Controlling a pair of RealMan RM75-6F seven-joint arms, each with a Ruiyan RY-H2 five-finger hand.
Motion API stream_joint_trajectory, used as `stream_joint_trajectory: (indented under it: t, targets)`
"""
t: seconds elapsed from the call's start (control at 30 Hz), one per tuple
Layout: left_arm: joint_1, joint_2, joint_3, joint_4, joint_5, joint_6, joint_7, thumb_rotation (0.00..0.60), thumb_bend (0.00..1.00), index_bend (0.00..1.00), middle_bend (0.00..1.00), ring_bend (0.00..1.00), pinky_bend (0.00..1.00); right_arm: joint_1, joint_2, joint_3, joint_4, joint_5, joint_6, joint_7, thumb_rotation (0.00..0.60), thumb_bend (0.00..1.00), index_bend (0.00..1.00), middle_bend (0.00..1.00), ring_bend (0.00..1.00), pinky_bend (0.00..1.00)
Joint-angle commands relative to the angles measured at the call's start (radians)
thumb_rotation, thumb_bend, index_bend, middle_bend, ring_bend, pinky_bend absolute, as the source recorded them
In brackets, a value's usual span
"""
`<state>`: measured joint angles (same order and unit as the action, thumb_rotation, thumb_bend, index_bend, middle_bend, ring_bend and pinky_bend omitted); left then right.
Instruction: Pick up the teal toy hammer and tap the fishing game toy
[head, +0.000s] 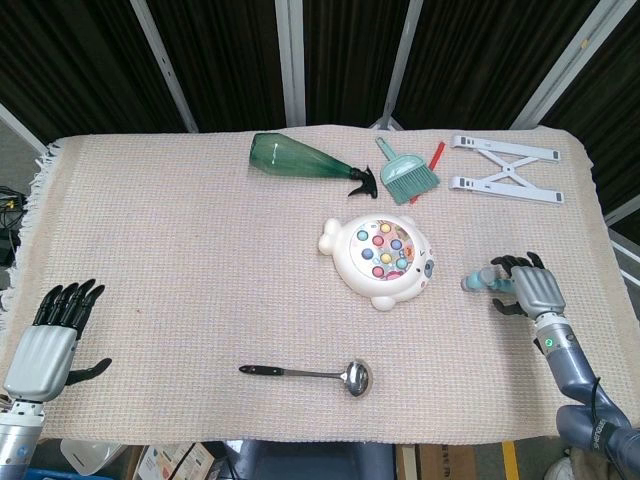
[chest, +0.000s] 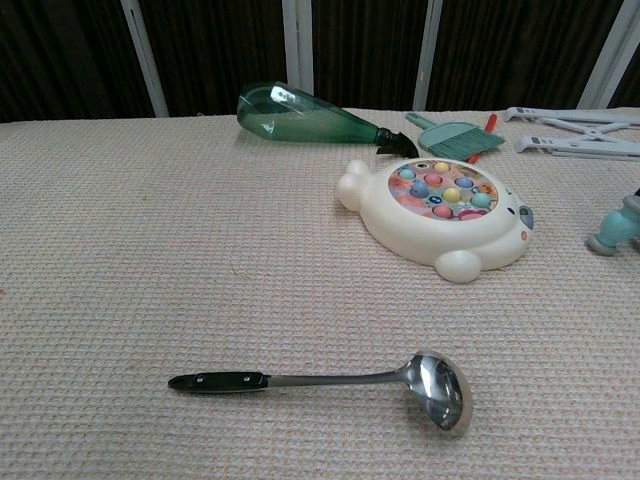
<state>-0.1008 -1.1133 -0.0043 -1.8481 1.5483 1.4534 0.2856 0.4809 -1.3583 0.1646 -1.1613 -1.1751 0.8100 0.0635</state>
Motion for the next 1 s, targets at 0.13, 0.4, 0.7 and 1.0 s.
stream_joint_trajectory:
  t: [0.13,0.4,0.7,1.0]
  targets:
    - [-0.002,-0.002,-0.002,0.002,-0.007,-0.004,-0.002,0.600,0.11,0.00,0.00,0.00,0.00,0.017,-0.023,0.005,0.036,0.019,-0.025,0.002,0.600,0.35,0.27,0.24,0.21,0.00]
    - [-0.010,-0.008,-0.004,0.001,-0.020,-0.018,0.006,0.600,0.11,0.00,0.00,0.00,0.00,0.027,-0.043,0.006,0.067,0.028,-0.038,0.008,0.600,0.45,0.31,0.27,0.24,0.00]
    - [-0.017,-0.009,-0.007,-0.006,-0.021,-0.023,0.016,0.600,0.11,0.00,0.00,0.00,0.00,0.024,-0.056,-0.004,0.080,0.019,-0.031,0.012,0.600,0.48,0.31,0.28,0.24,0.00]
    - [-0.014,-0.011,-0.003,-0.004,-0.025,-0.020,0.014,0.600,0.11,0.00,0.00,0.00,0.00,0.026,-0.056,-0.011,0.068,0.011,-0.030,0.005,0.600,0.50,0.33,0.29,0.26,0.00]
